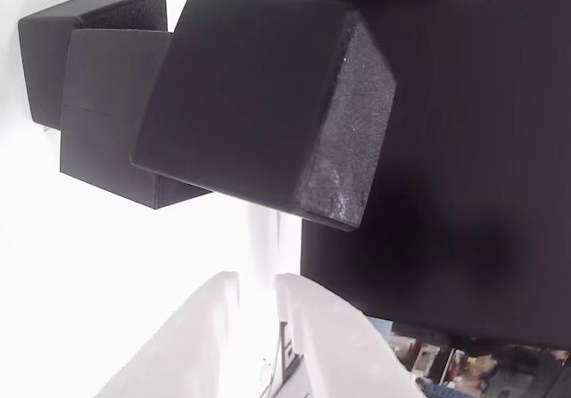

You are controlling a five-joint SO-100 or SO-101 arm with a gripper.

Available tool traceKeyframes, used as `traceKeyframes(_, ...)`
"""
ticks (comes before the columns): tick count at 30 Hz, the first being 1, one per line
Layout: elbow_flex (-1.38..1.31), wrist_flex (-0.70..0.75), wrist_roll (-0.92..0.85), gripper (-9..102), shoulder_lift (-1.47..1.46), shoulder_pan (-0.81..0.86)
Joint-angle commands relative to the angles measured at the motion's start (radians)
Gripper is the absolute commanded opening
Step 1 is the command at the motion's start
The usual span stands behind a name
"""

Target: Stack 3 Blocks on the chosen place.

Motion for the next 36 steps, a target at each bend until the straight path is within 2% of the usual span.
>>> traceKeyframes(1,0.014,-0.02,0.023,0,0.032,0.011)
traceKeyframes(36,0.426,-0.072,0.028,0,0.357,0.029)
